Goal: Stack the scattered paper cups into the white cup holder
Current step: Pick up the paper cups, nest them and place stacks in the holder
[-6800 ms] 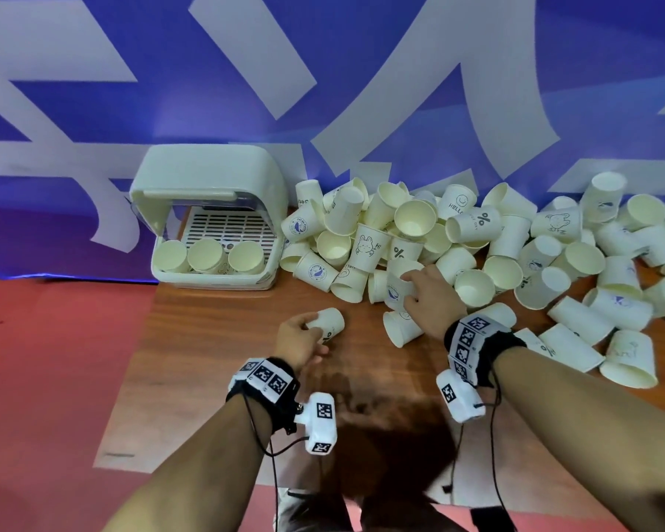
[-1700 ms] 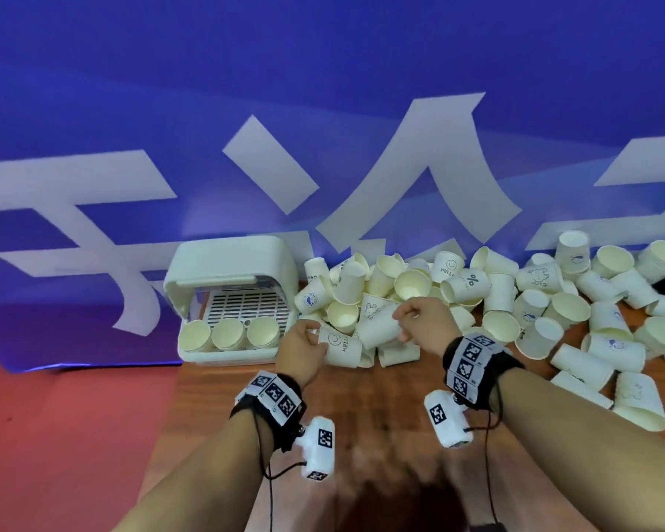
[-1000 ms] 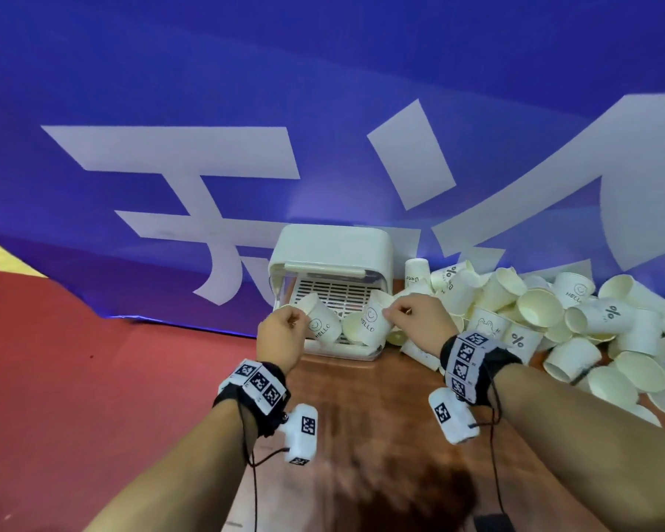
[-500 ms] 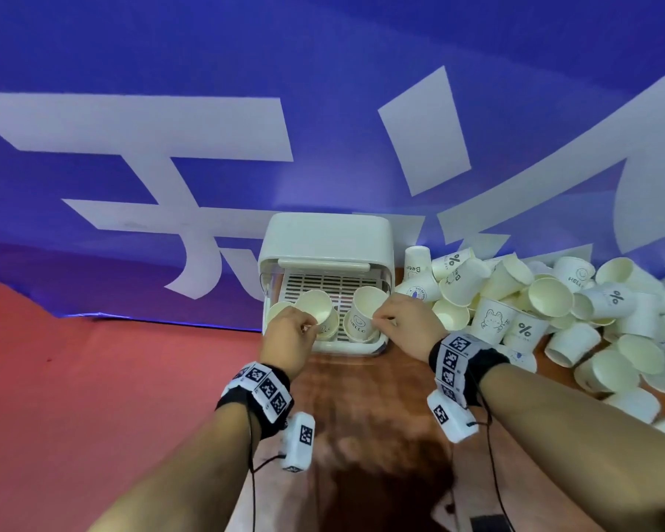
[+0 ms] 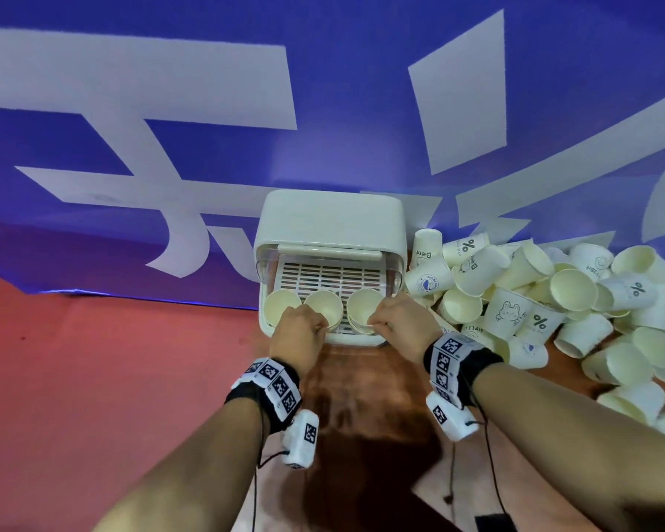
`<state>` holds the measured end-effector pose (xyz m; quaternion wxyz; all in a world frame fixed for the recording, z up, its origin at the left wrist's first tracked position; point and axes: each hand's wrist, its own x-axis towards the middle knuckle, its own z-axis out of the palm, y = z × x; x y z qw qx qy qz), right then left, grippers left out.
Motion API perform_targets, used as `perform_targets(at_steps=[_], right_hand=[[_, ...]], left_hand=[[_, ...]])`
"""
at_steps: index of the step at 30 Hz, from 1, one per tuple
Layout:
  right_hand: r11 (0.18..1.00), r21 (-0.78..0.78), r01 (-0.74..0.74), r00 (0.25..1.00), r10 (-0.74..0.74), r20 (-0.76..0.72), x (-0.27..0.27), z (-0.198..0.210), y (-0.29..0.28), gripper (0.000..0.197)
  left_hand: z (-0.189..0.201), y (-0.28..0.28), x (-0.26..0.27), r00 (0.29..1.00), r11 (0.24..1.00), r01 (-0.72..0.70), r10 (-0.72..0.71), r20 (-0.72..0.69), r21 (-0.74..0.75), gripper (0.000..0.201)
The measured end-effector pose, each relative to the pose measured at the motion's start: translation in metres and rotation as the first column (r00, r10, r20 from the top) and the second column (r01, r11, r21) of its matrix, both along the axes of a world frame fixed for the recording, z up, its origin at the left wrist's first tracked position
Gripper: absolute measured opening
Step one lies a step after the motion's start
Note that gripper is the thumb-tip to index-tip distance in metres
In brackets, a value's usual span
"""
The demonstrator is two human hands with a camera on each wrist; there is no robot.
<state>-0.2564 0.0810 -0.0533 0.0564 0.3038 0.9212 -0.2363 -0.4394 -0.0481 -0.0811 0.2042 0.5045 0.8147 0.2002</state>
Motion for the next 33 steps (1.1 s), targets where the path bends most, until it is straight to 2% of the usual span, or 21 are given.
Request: perform_targets(at_steps=[11, 17, 21, 27, 33], right_hand=[[0.999, -0.035, 0.016, 0.993, -0.011, 0.122, -0.010, -0.010, -0.002, 0.027], [0.997, -0.054, 0.051, 0.986, -0.041, 0.162, -0.009, -0.005, -0.004, 0.029], [0.994, -0.086, 0.067, 0.992, -0.057, 0.115, -0.004, 0.005, -0.006, 0.035], [0.995, -0.060, 0.079, 0.997, -0.078, 0.015, 0.016, 0.027, -0.004, 0.034], [0.988, -0.060, 0.143, 0.985, -0.148, -0.088, 0.066, 0.045, -0.001, 0.028]], left_hand=[[0.001, 0.000, -0.001, 0.992, 0.994, 0.076, -0.083, -0.099, -0.076, 0.020], [0.003, 0.001, 0.004, 0.995, 0.993, 0.026, -0.036, -0.088, -0.111, 0.019], [0.013, -0.002, 0.011, 0.996, 0.998, 0.014, -0.018, -0.083, -0.056, 0.020], [0.037, -0.001, 0.028, 0.994, 0.999, 0.048, -0.046, -0.100, 0.024, 0.016], [0.055, 0.017, 0.077, 0.985, 0.991, 0.121, -0.114, -0.128, 0.050, 0.016]])
